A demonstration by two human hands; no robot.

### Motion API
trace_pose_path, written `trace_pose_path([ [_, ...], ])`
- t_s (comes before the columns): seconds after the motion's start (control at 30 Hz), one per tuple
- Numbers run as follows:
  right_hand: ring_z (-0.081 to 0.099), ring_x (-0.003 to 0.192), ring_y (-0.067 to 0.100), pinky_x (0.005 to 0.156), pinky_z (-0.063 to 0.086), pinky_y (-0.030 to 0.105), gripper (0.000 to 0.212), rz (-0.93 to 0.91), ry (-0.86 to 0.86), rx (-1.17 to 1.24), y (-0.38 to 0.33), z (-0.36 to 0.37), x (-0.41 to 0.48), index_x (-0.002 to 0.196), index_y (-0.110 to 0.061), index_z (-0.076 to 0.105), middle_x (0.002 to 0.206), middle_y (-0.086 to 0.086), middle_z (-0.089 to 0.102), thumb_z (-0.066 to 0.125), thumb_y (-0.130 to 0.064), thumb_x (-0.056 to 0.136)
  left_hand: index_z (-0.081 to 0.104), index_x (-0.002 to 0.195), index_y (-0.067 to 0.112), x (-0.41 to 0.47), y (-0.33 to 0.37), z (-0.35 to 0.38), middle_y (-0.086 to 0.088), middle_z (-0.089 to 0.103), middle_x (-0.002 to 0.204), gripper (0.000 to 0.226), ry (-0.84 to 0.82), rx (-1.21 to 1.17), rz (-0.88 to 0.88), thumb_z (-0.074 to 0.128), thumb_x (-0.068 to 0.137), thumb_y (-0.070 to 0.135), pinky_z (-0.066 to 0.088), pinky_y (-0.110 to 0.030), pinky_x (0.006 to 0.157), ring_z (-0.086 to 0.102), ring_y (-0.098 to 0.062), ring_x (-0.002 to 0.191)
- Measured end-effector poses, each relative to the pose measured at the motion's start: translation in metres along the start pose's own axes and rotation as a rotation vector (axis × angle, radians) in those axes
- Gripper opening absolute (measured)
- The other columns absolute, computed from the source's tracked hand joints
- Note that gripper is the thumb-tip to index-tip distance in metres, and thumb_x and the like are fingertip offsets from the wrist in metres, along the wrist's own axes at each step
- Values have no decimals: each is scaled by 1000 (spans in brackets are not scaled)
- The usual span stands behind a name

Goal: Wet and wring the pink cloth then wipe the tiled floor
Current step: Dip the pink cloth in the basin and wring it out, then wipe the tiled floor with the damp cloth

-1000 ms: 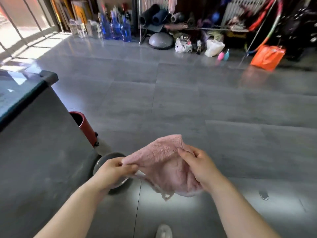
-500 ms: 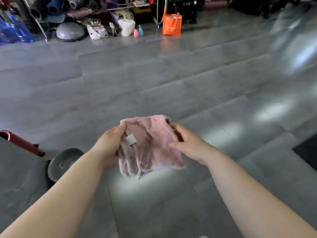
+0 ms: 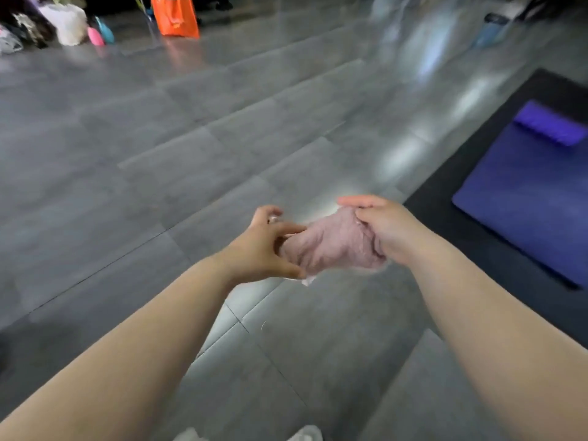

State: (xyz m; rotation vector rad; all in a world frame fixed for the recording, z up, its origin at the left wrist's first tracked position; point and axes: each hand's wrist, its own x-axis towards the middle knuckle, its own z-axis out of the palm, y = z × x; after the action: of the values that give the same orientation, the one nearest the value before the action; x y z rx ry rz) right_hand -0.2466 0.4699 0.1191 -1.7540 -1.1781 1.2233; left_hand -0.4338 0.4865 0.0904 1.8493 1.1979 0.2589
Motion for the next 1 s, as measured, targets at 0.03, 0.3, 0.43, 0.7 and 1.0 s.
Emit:
trace_pose_path([
  [0.03,54,42,4,37,34,11,40,46,1,-17,7,-19,1,119,-2,58,68,9,66,30,8,92,50,122,36,15,10,17,2,20,137,63,-8,174,15,77,66,29,38,-20,90,43,-12,114],
  [0.3,48,115,16,84,41,21,62,140,-208,-655,77,-108,50,117,-24,57,108,-2,50,68,-57,66,63,108,22,124,48,76,8,38,142,39,-226,390,-12,53,78,44,8,-33,112,20,-17,135],
  [0.43,14,141,18,114,2,43,76,-65,-351,-1021,95,-127,87,130,-30,43,149,3,28,71,-56,65,62,75,24,176,61,98,4,62,91,29,-329,184,-133,45,57,40,36,-36,100,53,-18,100],
  [0.7,48,69,9,57,34,19,25,40,-579,-666,115,-167,167,80,-22,48,72,-12,48,68,-36,78,52,74,27,240,71,110,14,46,68,16,-258,-7,-278,67,76,31,33,-10,50,44,1,63],
  [1.0,55,90,9,74,46,18,16,170,-923,-390,197,-130,266,96,-21,56,97,-7,63,64,-28,84,56,74,36,266,-26,181,13,60,80,26,276,-458,-618,79,61,32,42,-12,60,56,-2,74],
])
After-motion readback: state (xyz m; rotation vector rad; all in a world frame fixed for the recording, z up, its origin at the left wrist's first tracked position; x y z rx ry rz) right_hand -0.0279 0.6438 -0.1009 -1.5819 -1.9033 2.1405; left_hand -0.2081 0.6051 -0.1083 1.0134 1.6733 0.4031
